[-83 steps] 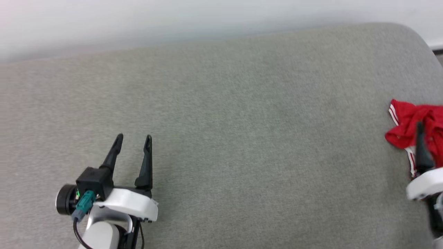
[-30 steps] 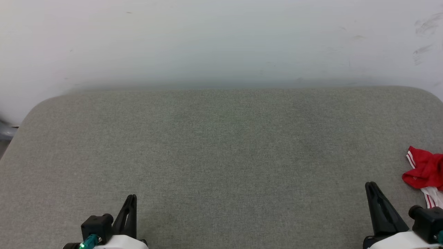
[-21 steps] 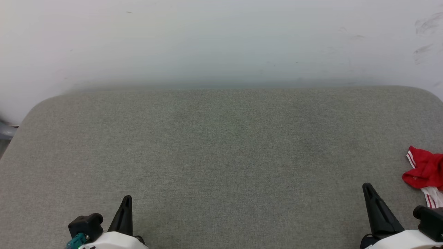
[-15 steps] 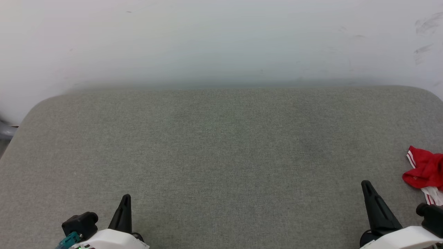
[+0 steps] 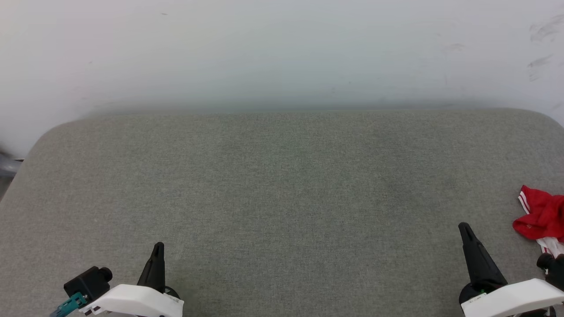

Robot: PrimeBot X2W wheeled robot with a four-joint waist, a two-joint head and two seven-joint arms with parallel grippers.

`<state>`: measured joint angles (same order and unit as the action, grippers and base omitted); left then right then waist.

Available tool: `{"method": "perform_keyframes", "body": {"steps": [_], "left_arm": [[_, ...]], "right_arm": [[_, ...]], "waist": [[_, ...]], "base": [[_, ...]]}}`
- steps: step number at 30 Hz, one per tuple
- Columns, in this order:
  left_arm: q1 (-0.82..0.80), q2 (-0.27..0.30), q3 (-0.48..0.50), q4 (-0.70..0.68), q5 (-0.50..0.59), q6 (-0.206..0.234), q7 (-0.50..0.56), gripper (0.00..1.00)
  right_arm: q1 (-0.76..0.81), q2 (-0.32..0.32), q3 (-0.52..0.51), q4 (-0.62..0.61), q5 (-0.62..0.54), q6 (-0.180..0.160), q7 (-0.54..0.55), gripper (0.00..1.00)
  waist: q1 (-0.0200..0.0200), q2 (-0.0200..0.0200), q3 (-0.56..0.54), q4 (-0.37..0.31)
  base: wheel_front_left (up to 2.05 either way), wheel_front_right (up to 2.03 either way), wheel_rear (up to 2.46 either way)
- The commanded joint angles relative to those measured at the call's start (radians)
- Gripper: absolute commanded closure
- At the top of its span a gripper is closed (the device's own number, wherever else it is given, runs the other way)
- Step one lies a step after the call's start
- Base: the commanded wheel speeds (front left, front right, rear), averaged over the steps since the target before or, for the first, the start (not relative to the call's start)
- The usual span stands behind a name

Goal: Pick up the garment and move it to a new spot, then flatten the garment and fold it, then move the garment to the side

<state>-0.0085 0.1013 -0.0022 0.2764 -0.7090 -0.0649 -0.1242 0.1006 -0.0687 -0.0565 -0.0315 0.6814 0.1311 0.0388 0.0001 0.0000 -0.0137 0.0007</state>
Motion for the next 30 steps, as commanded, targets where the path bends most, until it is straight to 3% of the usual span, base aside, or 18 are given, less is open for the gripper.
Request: {"method": "perform_keyframes", "body": {"steps": [1,30], "left_arm": [[-0.032,0.000,0.008,-0.017,-0.042,-0.007,0.010,1.00],[-0.064,-0.022,0.055,-0.025,-0.402,-0.034,0.106,1.00]], "right_arm": [[-0.031,-0.010,0.001,0.001,0.048,0.000,0.000,1.00],[-0.109,-0.015,-0.002,0.115,0.438,0.000,0.013,1.00]], "waist": [[-0.0001,0.0000,0.000,0.000],[-0.0001,0.0000,0.006,0.000]], "base": [[0.00,0.00,0.00],[0.00,0.00,0.00]]}}
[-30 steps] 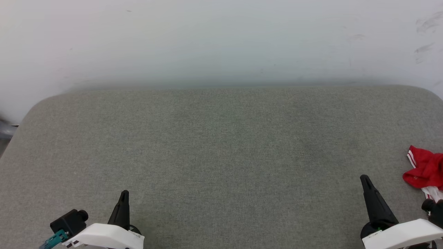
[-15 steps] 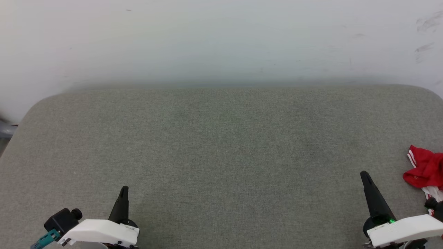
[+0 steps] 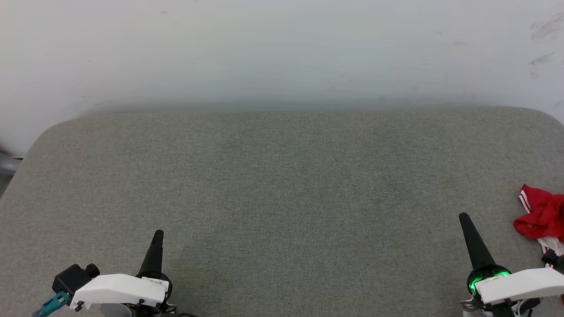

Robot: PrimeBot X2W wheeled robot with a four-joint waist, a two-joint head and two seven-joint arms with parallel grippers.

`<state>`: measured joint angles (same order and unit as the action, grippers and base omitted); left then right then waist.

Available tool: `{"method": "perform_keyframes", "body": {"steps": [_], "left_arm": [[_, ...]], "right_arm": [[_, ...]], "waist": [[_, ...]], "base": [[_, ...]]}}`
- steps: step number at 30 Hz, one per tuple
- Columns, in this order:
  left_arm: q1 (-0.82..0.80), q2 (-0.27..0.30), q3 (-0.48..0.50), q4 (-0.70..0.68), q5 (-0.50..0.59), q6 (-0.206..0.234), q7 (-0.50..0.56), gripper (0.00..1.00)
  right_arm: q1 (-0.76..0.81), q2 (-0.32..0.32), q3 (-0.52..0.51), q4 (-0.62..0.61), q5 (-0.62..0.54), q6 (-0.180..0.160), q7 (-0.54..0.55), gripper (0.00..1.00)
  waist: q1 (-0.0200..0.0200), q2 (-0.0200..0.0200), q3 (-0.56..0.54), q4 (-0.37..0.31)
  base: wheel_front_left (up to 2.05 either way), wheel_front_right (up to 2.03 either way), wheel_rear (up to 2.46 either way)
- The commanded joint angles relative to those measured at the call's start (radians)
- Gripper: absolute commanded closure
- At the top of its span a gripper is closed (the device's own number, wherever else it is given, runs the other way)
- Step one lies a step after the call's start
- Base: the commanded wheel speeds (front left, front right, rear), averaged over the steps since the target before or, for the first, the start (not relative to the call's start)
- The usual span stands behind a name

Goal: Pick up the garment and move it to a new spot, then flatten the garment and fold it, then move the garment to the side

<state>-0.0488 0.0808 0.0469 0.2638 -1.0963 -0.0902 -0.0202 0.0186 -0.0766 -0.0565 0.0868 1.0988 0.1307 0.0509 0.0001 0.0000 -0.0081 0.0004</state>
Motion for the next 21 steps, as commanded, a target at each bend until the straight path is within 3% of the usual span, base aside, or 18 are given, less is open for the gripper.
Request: {"method": "perform_keyframes", "body": {"steps": [1,21], "left_arm": [[-0.025,-0.002,0.008,-0.012,-0.025,-0.008,0.006,1.00],[-0.042,-0.013,0.031,-0.016,-0.213,-0.022,0.055,1.00]], "right_arm": [[-0.029,-0.007,-0.002,-0.001,0.031,0.000,0.001,1.00],[-0.069,-0.006,-0.008,0.060,0.228,0.000,0.013,1.00]], "waist": [[-0.0001,0.0000,0.000,0.000],[-0.0001,0.0000,0.004,0.000]], "base": [[0.00,0.00,0.00],[0.00,0.00,0.00]]}}
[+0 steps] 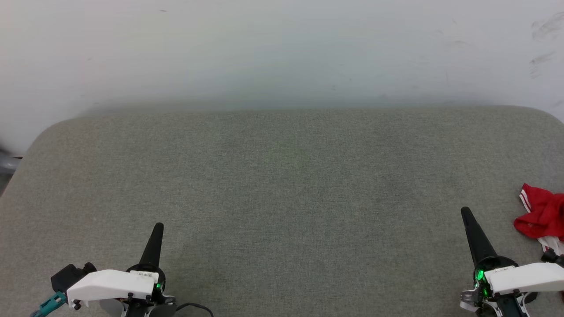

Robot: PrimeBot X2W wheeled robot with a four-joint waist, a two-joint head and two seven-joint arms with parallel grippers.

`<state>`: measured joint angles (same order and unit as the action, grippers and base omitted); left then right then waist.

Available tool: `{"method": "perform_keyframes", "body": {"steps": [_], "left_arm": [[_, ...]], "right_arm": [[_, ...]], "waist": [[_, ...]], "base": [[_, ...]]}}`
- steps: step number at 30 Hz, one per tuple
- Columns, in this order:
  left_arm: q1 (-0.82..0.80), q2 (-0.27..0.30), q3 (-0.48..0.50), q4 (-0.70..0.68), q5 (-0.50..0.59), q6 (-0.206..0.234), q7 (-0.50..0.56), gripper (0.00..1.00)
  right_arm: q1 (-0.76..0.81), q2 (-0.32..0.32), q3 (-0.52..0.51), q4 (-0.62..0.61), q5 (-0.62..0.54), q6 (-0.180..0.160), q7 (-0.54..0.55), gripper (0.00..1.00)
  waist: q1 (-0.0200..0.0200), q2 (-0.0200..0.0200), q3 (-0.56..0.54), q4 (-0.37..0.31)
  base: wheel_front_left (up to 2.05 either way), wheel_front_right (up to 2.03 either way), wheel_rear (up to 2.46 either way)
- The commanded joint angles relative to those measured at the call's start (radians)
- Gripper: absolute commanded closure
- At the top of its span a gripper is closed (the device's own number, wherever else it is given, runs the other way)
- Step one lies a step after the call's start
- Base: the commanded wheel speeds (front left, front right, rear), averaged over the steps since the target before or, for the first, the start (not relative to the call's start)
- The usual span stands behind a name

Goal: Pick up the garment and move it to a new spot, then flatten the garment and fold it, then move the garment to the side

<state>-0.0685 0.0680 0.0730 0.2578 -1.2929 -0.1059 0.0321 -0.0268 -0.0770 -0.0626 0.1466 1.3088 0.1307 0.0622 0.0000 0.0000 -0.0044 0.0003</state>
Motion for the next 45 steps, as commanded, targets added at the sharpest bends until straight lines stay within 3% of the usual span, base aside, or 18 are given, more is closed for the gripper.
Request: {"method": "perform_keyframes", "body": {"steps": [1,45], "left_arm": [[-0.023,0.000,0.007,-0.010,-0.026,-0.007,0.006,1.00],[-0.046,-0.019,0.044,-0.014,-0.320,-0.027,0.086,1.00]], "right_arm": [[-0.025,-0.006,-0.002,0.003,0.027,0.000,0.003,1.00],[-0.087,0.005,-0.020,0.100,0.331,0.000,0.026,1.00]], "waist": [[0.0000,0.0000,0.000,0.000],[0.0000,0.0000,0.008,0.000]], "base": [[0.00,0.00,0.00],[0.00,0.00,0.00]]}}
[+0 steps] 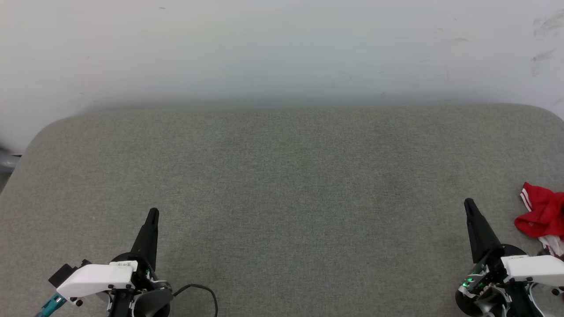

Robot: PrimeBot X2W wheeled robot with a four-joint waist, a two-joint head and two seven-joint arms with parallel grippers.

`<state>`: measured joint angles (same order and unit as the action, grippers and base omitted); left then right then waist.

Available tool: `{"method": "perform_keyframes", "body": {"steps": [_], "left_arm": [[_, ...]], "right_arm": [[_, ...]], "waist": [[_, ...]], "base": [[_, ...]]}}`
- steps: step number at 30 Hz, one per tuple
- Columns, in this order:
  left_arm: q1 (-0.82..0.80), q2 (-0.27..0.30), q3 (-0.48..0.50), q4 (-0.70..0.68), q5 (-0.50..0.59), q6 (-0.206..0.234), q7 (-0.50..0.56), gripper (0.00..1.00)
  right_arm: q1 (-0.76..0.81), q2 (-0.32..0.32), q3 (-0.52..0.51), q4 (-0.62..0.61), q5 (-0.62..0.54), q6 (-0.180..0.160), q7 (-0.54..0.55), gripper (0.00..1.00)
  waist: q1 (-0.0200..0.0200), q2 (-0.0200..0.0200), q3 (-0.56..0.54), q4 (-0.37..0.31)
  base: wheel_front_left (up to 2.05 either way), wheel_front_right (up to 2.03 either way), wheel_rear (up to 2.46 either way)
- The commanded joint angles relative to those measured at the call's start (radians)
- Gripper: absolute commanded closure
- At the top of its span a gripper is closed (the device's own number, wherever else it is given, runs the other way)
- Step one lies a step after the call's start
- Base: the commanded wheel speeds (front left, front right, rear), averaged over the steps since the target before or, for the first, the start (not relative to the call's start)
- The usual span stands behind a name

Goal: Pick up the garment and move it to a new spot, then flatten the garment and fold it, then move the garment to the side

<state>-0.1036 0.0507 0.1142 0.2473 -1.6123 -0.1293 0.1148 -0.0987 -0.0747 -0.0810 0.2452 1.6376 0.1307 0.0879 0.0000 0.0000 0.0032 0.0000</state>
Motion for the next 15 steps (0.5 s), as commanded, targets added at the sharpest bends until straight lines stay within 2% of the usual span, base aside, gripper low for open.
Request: {"method": "perform_keyframes", "body": {"steps": [1,15], "left_arm": [[-0.011,-0.002,0.003,-0.003,-0.001,-0.004,0.003,1.00],[-0.010,-0.002,0.002,-0.003,-0.001,-0.004,0.003,1.00]], "right_arm": [[-0.015,0.003,-0.002,0.001,0.002,0.000,0.001,1.00],[-0.015,0.006,-0.007,0.002,-0.004,0.000,0.006,1.00]], "waist": [[0.0000,0.0000,0.000,0.000],[0.0000,0.0000,0.000,0.000]], "base": [[0.00,0.00,0.00],[0.00,0.00,0.00]]}}
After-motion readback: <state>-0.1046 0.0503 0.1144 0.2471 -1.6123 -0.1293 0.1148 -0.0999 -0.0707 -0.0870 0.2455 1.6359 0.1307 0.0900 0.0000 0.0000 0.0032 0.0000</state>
